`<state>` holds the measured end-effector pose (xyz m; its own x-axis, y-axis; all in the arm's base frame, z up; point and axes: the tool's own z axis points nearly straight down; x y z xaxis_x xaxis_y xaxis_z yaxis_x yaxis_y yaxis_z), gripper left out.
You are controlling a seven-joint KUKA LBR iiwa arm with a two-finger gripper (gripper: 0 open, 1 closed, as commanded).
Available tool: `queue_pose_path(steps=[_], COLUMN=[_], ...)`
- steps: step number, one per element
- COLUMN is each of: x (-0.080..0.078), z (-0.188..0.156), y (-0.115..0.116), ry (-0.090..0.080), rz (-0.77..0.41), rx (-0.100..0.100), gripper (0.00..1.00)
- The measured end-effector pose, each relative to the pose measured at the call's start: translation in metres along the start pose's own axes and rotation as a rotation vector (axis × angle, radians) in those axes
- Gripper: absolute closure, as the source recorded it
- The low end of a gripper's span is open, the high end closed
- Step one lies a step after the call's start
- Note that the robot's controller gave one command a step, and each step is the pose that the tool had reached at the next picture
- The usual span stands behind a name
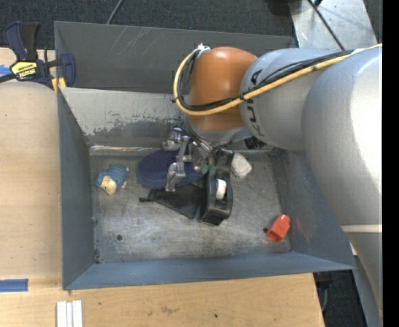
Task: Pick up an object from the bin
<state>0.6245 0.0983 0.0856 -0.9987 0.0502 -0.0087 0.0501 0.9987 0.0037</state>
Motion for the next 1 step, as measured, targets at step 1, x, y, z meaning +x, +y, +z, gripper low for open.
queue_pose_path(steps=[1], x=[0.0142], z=[-0.1820], y=[-0.0070], ry=[-0.003], rz=[-0.241], rx=[0.002], gripper=[1.00])
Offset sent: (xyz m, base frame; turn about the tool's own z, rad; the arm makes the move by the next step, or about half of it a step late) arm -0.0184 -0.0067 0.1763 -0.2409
